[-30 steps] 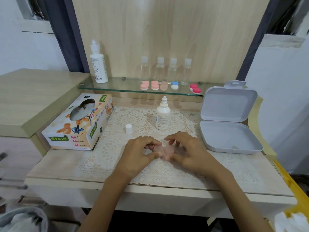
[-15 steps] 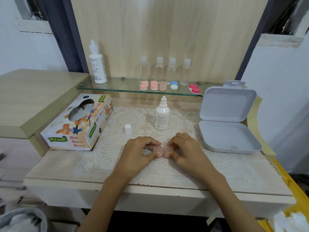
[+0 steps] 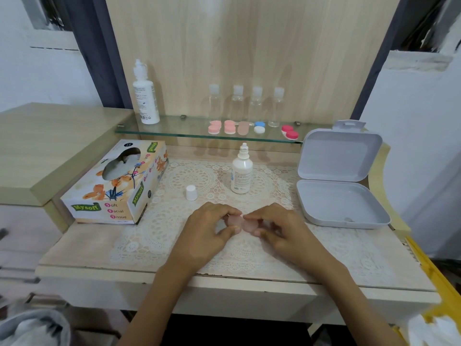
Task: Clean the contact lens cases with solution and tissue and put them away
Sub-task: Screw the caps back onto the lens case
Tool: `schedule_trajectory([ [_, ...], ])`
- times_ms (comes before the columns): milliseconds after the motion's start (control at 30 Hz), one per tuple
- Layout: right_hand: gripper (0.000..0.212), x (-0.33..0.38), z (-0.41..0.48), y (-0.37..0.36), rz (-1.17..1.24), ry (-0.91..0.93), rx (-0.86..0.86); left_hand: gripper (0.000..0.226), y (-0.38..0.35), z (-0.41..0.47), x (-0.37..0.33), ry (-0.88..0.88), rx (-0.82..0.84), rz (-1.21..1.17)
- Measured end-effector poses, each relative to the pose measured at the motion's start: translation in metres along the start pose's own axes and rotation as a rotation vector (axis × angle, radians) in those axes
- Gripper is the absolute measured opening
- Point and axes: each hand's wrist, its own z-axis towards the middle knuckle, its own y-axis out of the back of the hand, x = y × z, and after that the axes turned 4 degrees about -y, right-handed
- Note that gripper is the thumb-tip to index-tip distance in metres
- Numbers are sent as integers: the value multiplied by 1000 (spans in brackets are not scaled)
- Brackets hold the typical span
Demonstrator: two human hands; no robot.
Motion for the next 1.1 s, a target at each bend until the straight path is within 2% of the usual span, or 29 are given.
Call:
schedule_trajectory([
  [67,28,2,1,-1,0,-13,-19,37,-1,-1,2,-42,-3,133],
  [167,22,6,1,-1,4,-41,-66,64,-1,-2,5,-21,33,255],
  [300,22,13,3,-2,3,-112,-119,85,-4,-2,6,44,200,387],
  [400,22,13,11,9,-50,-159,-185,87,-6,-1,5,63,264,441],
  [667,20,22,69,58,-198,-183,-440,87,-7,-2,6,59,273,472],
  [867,22,14,135,76,-329,-242,-450,87,-7,-2,6,69,260,463],
  [1100,19,1,179,83,-545,-382,-327,87,-8,-1,6,71,232,453],
])
